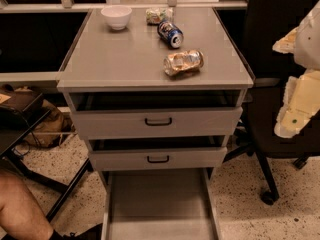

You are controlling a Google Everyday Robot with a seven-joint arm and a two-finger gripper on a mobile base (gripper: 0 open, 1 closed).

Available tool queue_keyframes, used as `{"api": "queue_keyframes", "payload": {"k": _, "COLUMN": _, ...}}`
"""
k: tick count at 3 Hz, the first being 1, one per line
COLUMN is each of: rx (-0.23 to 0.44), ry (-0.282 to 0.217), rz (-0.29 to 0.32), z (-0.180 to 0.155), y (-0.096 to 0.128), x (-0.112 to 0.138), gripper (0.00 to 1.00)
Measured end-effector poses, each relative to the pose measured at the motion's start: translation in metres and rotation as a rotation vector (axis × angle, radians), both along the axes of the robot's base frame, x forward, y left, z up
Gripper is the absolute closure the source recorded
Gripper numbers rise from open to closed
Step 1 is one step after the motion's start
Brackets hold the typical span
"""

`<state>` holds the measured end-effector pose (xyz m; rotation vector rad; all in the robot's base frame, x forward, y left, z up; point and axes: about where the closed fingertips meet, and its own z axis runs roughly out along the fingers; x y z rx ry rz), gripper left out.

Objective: Place orange can into bottom drawer

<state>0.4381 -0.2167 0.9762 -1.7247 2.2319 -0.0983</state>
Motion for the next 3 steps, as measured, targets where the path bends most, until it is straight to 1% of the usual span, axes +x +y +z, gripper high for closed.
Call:
{"api": "queue_keyframes", "payload": {"k": 1, "rx": 0.0, "ry": 0.0, "rz": 0.0, "z": 0.0, "y": 0.0, "x": 0.0, "gripper": 0.0}}
{"api": "queue_keyframes", "payload": {"k": 2, "rx": -0.001, "ry": -0.011, "rz": 0.016, "z": -0.007, "y": 0.006, "x": 0.015, "gripper": 0.0}}
{"api": "queue_keyframes", "payload": {"k": 3, "rx": -0.015, "ry": -0.024, "rz": 0.085, "z": -0.017, "y": 0.026, "x": 0.065, "gripper": 0.0}}
